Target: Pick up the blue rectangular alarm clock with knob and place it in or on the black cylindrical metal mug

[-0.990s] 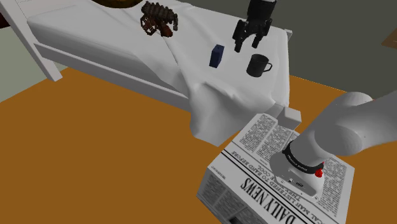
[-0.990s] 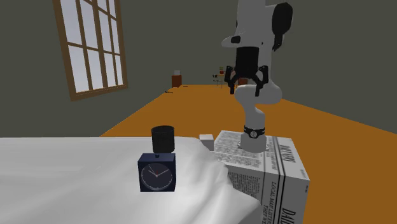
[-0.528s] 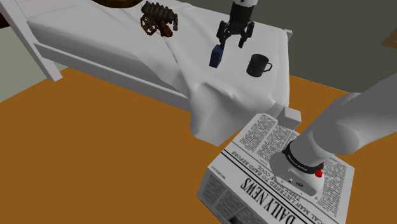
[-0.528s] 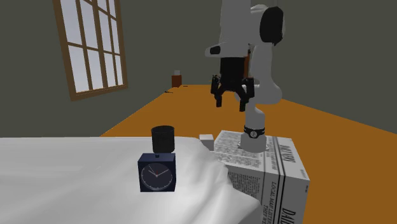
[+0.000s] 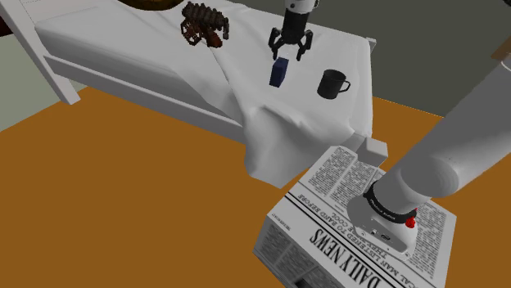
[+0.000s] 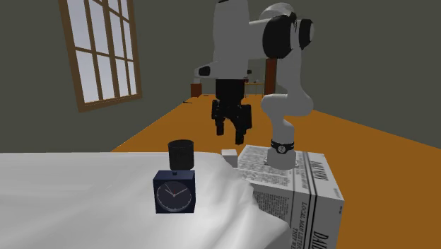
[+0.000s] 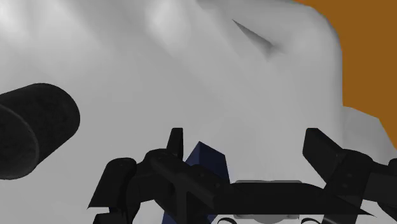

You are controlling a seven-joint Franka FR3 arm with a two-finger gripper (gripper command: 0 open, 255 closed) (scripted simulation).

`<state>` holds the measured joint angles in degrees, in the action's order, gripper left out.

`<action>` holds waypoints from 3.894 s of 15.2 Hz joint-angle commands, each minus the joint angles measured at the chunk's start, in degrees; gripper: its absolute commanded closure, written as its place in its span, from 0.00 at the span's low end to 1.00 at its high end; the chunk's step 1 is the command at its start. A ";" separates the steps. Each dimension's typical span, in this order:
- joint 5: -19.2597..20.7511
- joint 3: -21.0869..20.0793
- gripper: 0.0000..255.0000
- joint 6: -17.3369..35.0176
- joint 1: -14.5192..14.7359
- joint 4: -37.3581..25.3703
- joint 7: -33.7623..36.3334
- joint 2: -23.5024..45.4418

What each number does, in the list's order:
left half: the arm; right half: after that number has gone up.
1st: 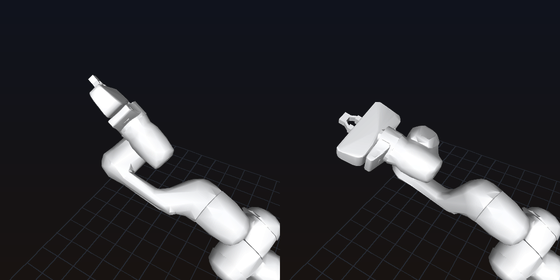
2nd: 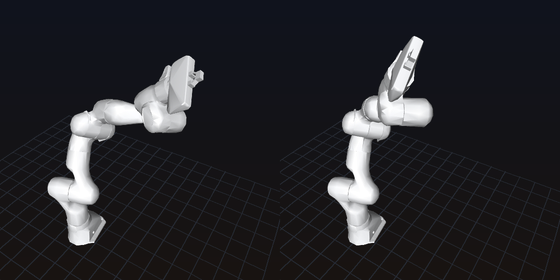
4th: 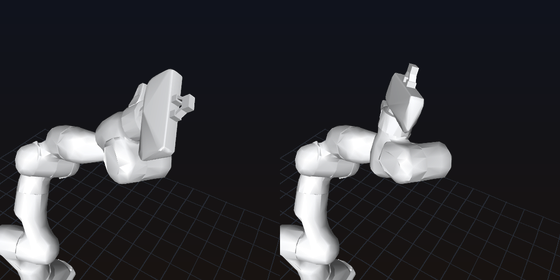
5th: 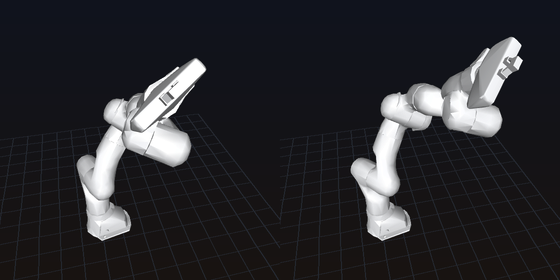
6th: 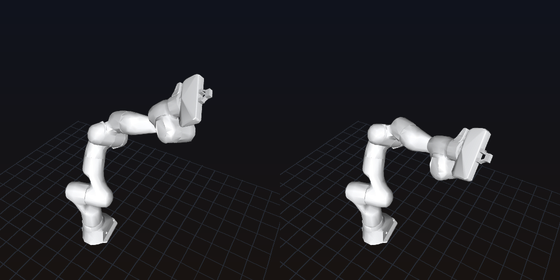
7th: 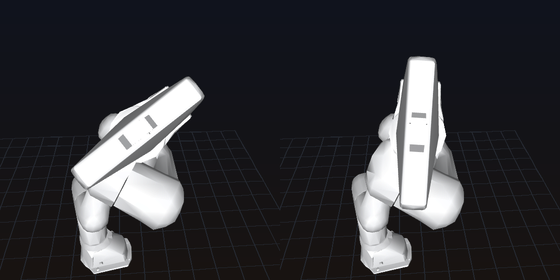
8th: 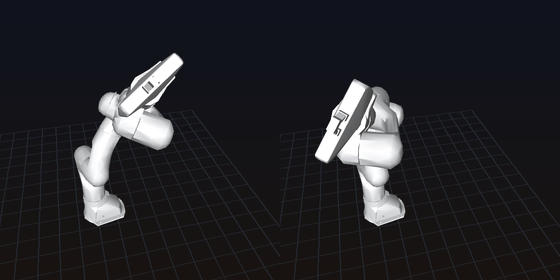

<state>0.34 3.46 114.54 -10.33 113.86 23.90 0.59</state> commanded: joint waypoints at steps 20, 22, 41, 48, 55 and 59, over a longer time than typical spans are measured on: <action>-4.77 4.42 0.00 2.78 -5.72 -25.90 9.83 29.92; -4.80 4.41 0.00 3.14 -5.72 -25.70 9.82 30.08; -4.66 4.49 1.00 1.27 -5.69 -26.71 9.91 29.21; -4.37 4.64 1.00 -3.30 -5.68 -29.69 10.09 27.60; -4.17 4.75 1.00 -8.15 -5.74 -33.50 10.25 26.55; -4.10 4.80 1.00 -11.06 -5.81 -36.11 10.32 26.24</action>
<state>-3.78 8.26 104.45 -16.15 78.71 34.15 26.84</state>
